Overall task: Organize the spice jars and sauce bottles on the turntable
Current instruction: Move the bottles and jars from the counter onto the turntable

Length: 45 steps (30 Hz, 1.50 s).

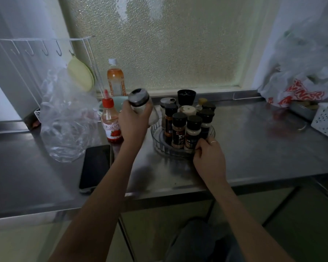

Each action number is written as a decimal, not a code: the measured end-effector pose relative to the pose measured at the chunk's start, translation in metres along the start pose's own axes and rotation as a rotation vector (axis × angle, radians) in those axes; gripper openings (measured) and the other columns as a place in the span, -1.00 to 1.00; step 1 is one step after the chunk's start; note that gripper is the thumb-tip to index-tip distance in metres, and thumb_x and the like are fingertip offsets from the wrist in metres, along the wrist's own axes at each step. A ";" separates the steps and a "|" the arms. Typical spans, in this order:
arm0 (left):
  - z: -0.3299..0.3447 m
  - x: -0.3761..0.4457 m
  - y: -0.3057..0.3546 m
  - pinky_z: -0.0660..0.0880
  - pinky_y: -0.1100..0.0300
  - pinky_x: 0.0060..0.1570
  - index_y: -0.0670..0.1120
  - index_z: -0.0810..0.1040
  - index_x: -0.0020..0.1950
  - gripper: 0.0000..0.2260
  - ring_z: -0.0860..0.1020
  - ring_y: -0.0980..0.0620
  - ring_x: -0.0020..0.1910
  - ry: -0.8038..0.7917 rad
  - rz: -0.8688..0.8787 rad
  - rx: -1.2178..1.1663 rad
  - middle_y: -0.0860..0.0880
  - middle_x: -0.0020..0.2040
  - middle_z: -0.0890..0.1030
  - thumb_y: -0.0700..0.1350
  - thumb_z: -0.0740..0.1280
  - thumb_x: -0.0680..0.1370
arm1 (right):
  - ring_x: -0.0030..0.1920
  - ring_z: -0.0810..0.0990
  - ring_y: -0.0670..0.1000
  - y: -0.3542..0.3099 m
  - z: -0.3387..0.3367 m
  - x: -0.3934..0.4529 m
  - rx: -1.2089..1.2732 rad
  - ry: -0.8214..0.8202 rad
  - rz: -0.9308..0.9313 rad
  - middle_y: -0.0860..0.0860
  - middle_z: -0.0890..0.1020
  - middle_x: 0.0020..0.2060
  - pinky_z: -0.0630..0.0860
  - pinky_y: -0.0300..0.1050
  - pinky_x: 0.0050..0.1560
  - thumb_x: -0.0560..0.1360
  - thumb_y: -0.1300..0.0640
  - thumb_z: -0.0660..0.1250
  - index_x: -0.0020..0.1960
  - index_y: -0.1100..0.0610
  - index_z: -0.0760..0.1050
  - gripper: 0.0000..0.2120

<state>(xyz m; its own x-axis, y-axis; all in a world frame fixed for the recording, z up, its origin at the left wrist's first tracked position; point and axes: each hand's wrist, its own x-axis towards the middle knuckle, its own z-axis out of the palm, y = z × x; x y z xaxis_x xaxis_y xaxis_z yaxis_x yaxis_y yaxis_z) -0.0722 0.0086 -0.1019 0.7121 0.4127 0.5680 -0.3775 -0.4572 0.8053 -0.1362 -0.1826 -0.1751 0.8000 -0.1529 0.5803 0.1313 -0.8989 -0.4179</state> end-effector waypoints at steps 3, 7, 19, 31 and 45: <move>0.011 0.000 0.006 0.57 0.17 -0.29 -0.12 0.48 0.02 -0.62 0.62 0.02 -0.23 -0.119 -0.003 0.009 -0.04 -0.14 0.63 0.15 0.36 0.42 | -0.09 0.50 0.21 0.000 -0.001 0.000 0.008 0.001 -0.008 0.23 0.52 -0.09 0.45 -0.03 -0.26 0.40 0.32 0.20 -0.20 0.27 0.45 -0.94; 0.023 -0.010 -0.005 0.58 0.00 -0.19 -0.15 0.44 0.04 -0.56 0.62 -0.09 -0.18 -0.244 -0.017 0.102 -0.10 -0.10 0.62 0.18 0.37 0.41 | -0.07 0.49 0.21 0.001 -0.002 -0.001 0.009 -0.010 -0.018 0.24 0.52 -0.07 0.45 -0.02 -0.26 0.40 0.32 0.20 -0.18 0.27 0.45 -0.94; 0.033 -0.017 -0.021 0.41 0.13 -0.20 -0.12 0.46 0.16 -0.57 0.60 -0.13 -0.05 -0.293 0.003 0.187 -0.15 -0.06 0.65 0.17 0.35 0.46 | -0.15 0.50 0.22 0.001 0.001 0.000 0.020 -0.006 -0.041 0.24 0.50 -0.15 0.43 -0.01 -0.30 0.36 0.28 0.16 -0.22 0.26 0.44 -0.90; -0.032 0.012 -0.062 0.24 -0.07 0.25 -0.31 0.24 0.36 -0.27 0.35 -0.32 0.23 0.190 -0.202 0.482 -0.35 0.27 0.37 0.02 0.46 0.36 | -0.15 0.50 0.21 0.002 0.000 -0.001 0.050 0.009 -0.053 0.22 0.50 -0.17 0.38 -0.09 -0.29 0.35 0.33 0.22 -0.23 0.27 0.45 -0.95; -0.032 -0.011 -0.010 0.48 0.41 -0.18 -0.01 0.45 0.10 -0.60 0.54 0.31 -0.13 0.015 -0.019 -0.022 0.13 -0.06 0.58 0.03 0.49 0.35 | -0.12 0.49 0.20 0.001 0.000 -0.001 0.031 -0.009 -0.050 0.23 0.51 -0.13 0.38 -0.09 -0.28 0.37 0.30 0.18 -0.20 0.27 0.45 -0.91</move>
<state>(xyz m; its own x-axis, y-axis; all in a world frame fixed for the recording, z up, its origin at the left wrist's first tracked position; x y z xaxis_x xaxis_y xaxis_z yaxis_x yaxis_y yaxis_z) -0.0953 0.0335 -0.1108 0.7107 0.4328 0.5546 -0.3765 -0.4319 0.8196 -0.1368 -0.1832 -0.1755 0.7969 -0.1047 0.5949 0.1893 -0.8920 -0.4106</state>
